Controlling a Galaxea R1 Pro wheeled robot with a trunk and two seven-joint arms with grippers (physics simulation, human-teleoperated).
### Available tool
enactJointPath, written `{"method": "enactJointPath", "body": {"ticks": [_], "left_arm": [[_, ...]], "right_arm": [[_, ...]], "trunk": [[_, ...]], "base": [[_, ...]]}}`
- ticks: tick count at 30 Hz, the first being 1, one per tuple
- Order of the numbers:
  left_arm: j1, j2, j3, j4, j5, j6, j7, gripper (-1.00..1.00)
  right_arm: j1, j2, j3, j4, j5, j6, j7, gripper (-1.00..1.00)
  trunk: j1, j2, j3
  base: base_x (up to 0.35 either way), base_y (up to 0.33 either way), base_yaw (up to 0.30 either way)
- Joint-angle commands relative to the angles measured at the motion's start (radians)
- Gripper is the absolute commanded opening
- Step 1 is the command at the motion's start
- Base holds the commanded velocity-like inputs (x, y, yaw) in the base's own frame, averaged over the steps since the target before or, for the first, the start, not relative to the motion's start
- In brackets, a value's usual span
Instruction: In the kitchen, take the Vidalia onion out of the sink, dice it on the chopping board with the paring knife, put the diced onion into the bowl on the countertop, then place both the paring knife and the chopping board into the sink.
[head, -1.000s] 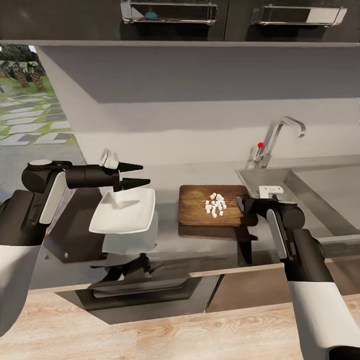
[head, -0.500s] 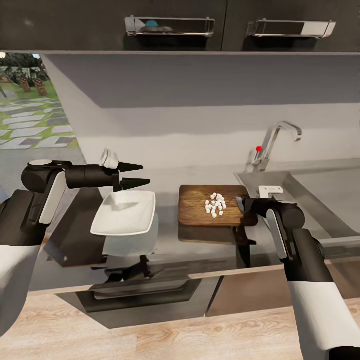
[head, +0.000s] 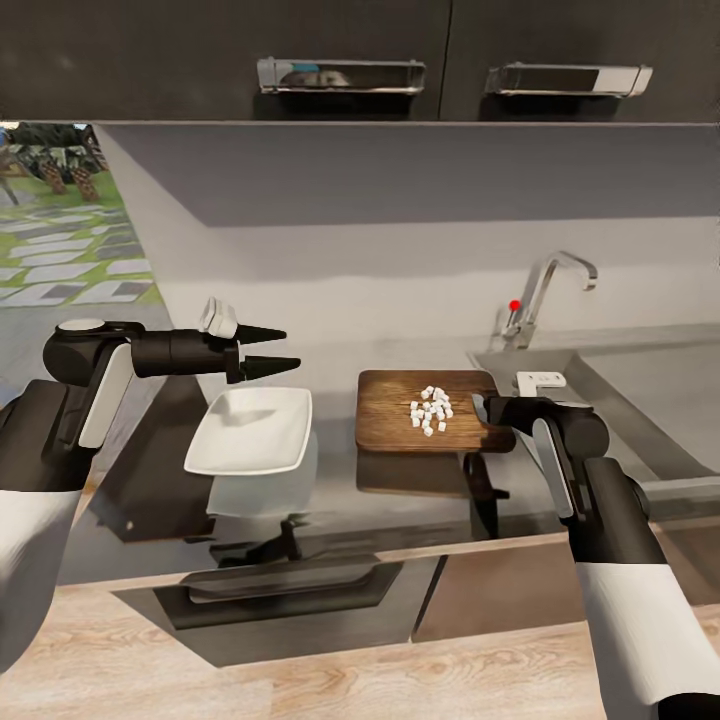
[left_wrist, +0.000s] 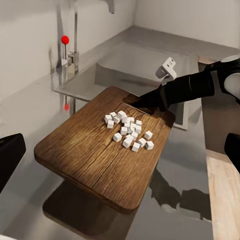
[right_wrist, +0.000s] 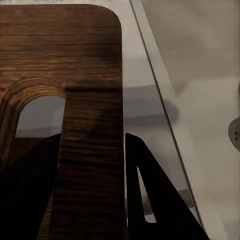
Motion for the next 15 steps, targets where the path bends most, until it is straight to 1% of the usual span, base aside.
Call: {"method": "enactJointPath", "body": {"ticks": [1, 15], "left_arm": [[-0.001, 0.001, -0.002, 0.000, 0.006, 0.007, 0.001, 1.00], [-0.001, 0.001, -0.002, 0.000, 0.006, 0.007, 0.001, 1.00]], "right_arm": [[-0.001, 0.000, -0.001, -0.001, -0.007, 0.004, -0.004, -1.00], [-0.001, 0.000, -0.001, -0.001, -0.007, 0.004, -0.004, -1.00]], "trunk": [[0.000, -0.001, 0.001], [0.000, -0.001, 0.021]], "base": [[0.000, 0.000, 0.000], [0.000, 0.000, 0.000]]}}
